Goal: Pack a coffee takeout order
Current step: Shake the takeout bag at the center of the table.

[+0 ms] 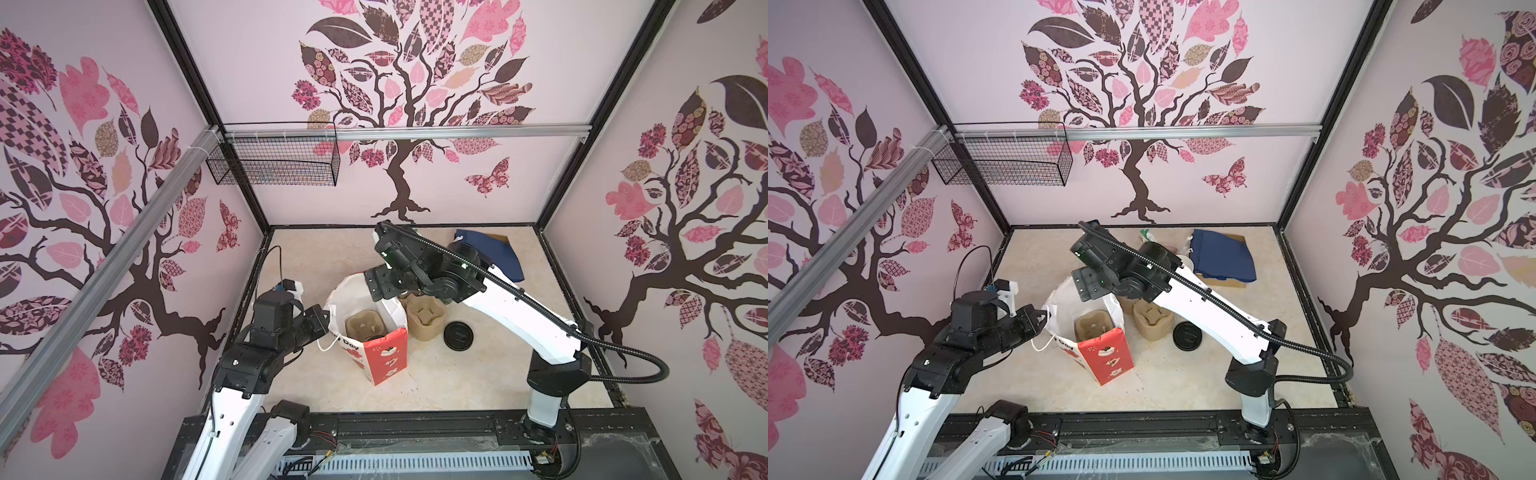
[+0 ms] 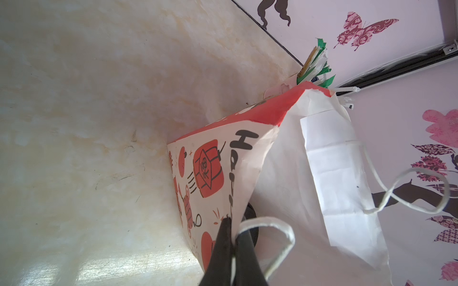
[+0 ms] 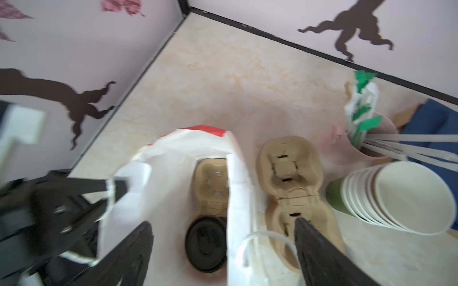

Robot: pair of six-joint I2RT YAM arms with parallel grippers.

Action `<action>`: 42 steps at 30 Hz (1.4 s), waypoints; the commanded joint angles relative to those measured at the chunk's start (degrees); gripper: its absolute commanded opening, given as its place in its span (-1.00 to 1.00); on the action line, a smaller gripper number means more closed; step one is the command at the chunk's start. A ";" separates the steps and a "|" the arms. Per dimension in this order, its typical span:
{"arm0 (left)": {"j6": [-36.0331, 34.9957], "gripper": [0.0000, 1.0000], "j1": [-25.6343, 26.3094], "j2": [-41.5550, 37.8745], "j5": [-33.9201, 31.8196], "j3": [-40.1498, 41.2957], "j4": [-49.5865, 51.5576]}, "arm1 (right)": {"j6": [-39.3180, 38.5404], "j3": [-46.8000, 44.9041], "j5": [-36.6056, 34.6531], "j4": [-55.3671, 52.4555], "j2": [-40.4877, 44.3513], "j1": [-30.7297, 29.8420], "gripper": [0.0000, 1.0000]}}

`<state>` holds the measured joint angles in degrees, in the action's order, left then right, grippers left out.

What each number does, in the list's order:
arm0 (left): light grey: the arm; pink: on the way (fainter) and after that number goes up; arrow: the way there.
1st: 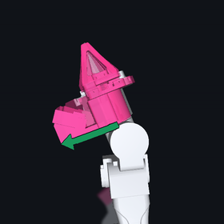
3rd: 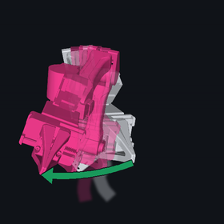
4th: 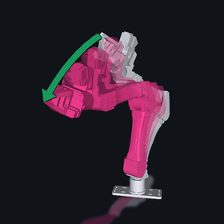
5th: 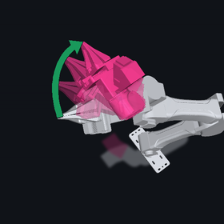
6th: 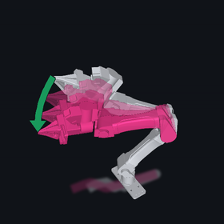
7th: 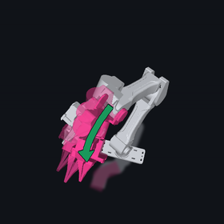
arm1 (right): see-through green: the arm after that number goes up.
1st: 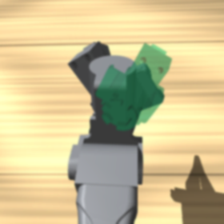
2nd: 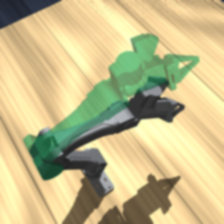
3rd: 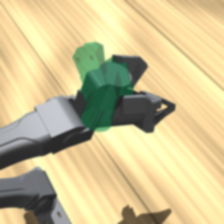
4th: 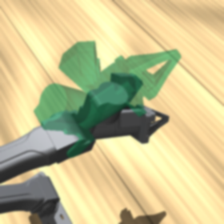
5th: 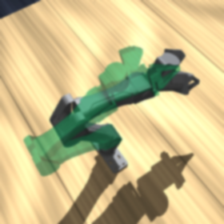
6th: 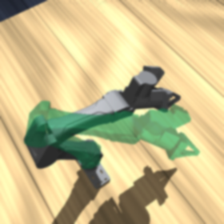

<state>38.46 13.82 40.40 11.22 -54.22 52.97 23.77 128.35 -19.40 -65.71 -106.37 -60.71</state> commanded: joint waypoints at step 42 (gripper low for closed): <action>-5.09 -0.98 0.22 1.69 0.81 -6.76 3.09 | 1.92 -14.57 12.38 8.86 3.74 3.66 0.30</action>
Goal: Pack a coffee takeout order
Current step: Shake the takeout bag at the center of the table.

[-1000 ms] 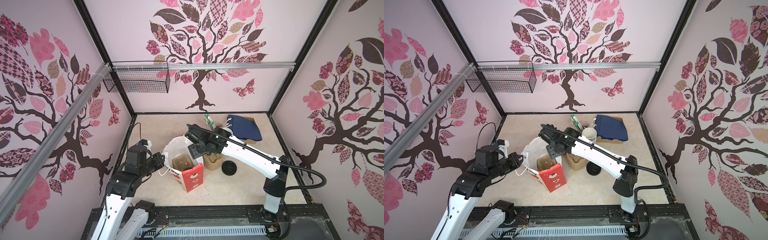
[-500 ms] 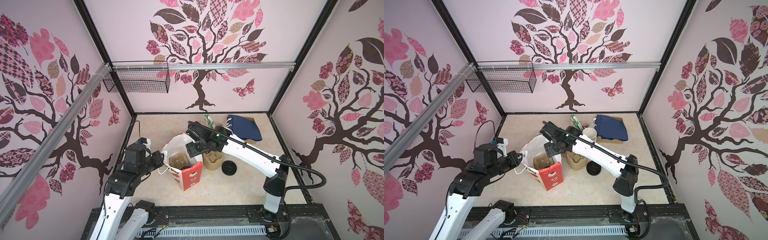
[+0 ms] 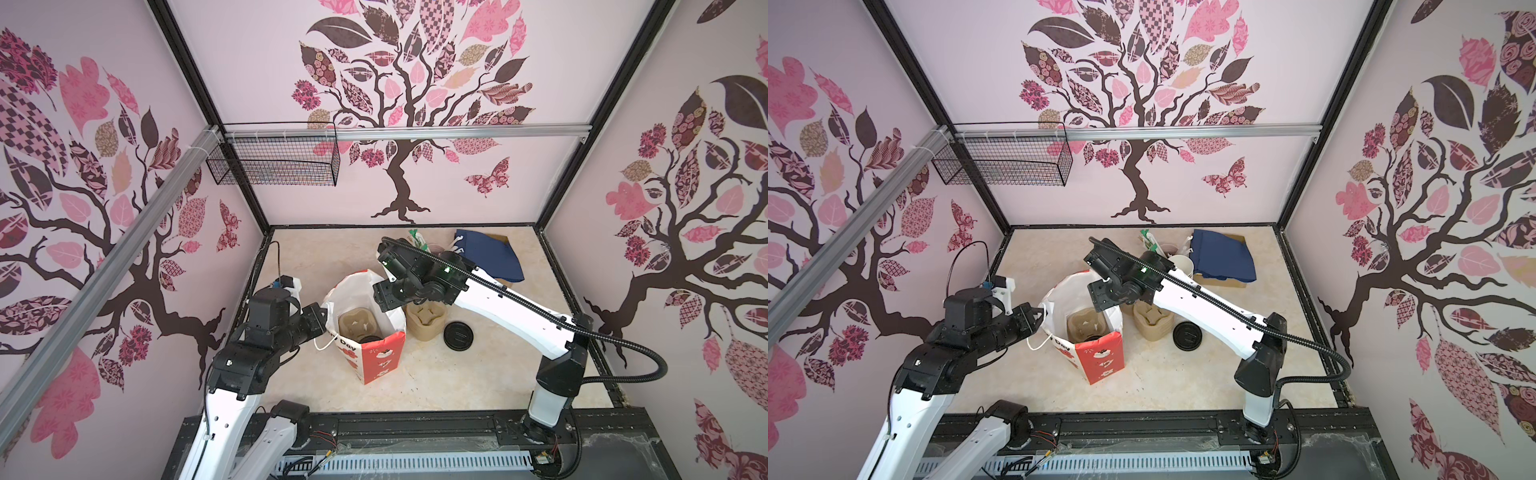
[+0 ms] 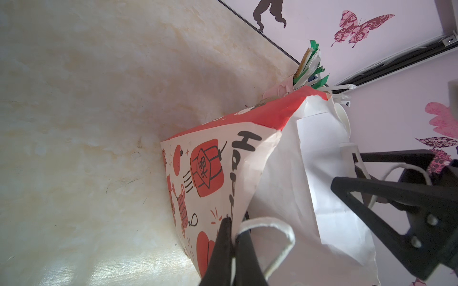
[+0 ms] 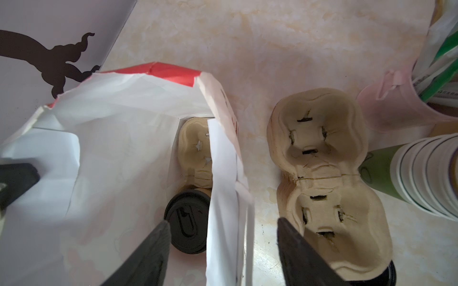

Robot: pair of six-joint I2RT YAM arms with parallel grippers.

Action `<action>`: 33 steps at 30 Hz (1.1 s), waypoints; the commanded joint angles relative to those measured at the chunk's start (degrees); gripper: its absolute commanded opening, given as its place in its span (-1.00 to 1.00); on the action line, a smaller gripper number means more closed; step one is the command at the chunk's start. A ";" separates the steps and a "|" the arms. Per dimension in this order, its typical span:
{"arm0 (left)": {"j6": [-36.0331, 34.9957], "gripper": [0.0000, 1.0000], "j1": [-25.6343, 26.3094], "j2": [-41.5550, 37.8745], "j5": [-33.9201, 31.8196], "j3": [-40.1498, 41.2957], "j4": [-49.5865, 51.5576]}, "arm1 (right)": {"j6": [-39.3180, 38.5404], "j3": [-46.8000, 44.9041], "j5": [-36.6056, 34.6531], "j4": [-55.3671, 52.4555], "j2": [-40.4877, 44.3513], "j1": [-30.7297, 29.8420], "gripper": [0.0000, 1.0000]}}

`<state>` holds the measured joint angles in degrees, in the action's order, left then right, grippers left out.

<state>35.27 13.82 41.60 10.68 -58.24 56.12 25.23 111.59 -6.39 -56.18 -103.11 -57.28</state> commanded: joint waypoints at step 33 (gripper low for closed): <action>-7.80 -1.00 1.14 -6.23 -7.99 0.62 -2.13 | 5.71 -21.75 7.92 23.04 12.57 -0.18 -0.93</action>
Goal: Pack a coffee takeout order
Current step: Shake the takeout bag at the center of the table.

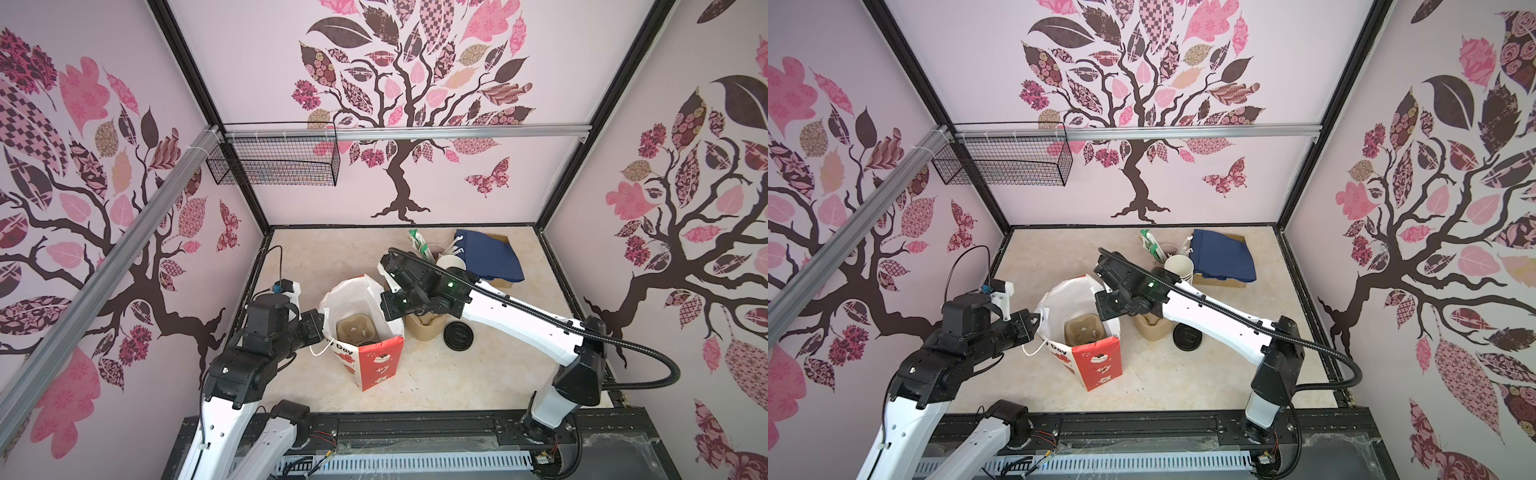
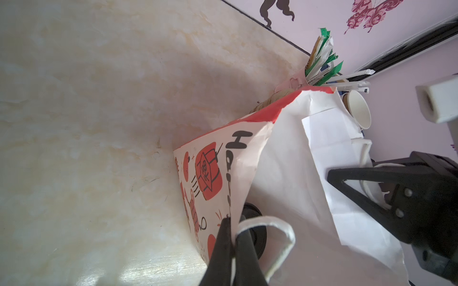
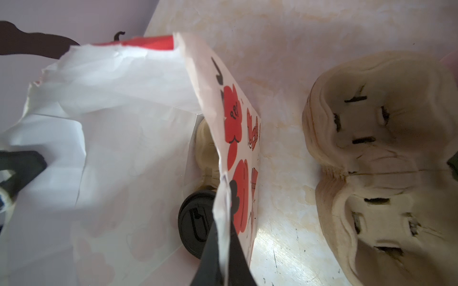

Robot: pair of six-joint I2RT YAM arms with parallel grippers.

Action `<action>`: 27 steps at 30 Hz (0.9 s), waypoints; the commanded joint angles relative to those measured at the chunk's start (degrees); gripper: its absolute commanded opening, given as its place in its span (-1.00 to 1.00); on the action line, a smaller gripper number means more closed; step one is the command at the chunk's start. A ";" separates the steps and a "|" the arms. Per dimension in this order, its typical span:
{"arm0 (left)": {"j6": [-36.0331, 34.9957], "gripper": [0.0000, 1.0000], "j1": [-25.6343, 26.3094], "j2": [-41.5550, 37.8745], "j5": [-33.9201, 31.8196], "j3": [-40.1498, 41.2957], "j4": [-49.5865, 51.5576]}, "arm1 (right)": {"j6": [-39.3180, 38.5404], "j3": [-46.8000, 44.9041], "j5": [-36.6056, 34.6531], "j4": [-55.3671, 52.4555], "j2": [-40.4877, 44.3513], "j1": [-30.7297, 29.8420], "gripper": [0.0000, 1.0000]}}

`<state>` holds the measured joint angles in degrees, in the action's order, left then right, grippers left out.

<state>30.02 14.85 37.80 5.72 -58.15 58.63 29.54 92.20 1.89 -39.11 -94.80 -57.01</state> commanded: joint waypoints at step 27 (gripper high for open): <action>-18.33 -1.00 0.10 -11.55 4.65 9.80 -20.35 | -3.89 -15.46 -15.31 28.31 9.72 -7.59 -1.00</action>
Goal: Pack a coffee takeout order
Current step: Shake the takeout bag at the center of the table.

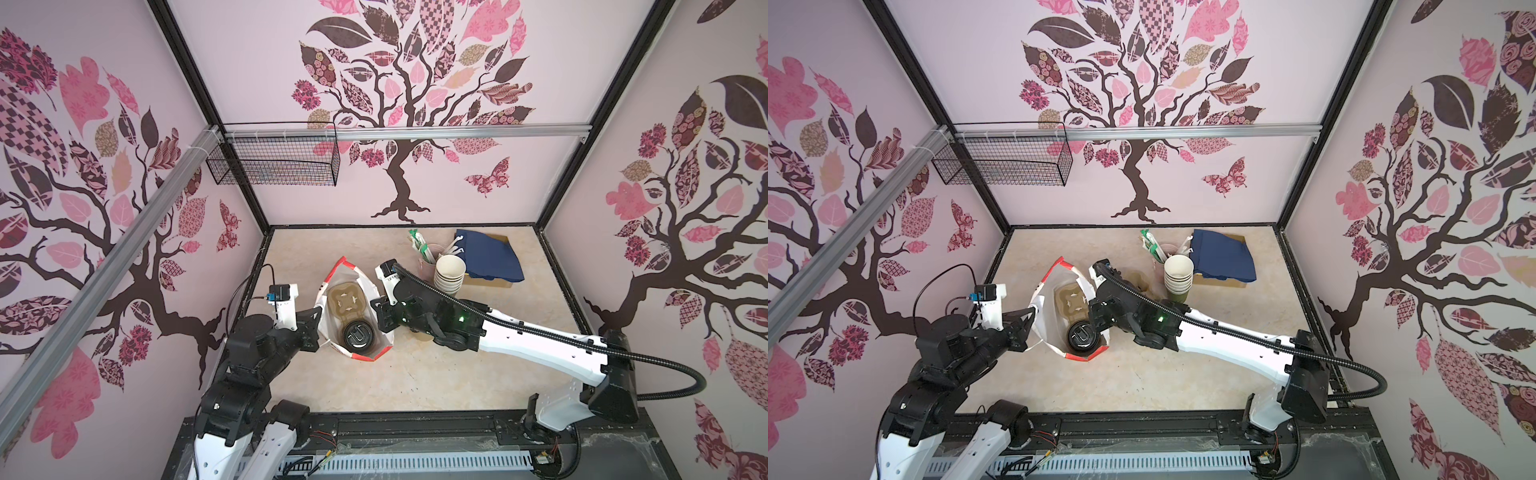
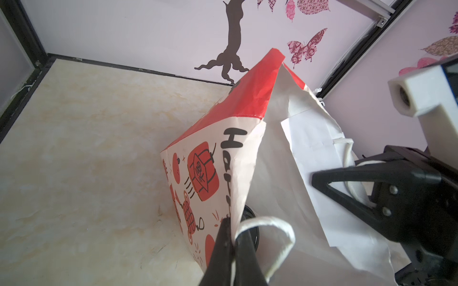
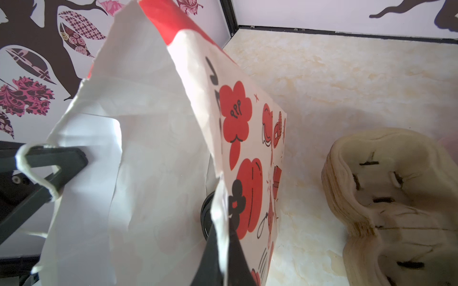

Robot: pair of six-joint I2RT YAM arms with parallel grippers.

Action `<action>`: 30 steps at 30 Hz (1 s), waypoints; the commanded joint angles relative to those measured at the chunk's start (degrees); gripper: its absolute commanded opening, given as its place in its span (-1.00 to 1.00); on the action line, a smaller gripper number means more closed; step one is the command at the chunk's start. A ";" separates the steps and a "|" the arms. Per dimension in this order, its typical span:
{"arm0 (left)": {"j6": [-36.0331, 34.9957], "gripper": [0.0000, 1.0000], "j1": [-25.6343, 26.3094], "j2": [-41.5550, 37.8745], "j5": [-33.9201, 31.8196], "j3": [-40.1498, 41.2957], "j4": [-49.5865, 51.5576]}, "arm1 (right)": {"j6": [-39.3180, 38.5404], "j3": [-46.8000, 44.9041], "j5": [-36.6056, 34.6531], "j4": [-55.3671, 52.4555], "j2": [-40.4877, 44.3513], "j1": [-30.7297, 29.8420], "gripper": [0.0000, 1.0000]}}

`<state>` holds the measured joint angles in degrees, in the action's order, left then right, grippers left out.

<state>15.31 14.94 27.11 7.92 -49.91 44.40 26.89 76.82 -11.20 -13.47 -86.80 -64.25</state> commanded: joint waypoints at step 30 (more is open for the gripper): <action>13.62 -1.00 0.02 8.09 1.21 -10.13 11.82 | 6.41 16.02 2.56 -20.31 -3.99 -1.59 -1.00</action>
<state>24.03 14.94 33.63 8.43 -56.80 49.71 31.00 90.78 -10.63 -28.25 -89.10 -65.54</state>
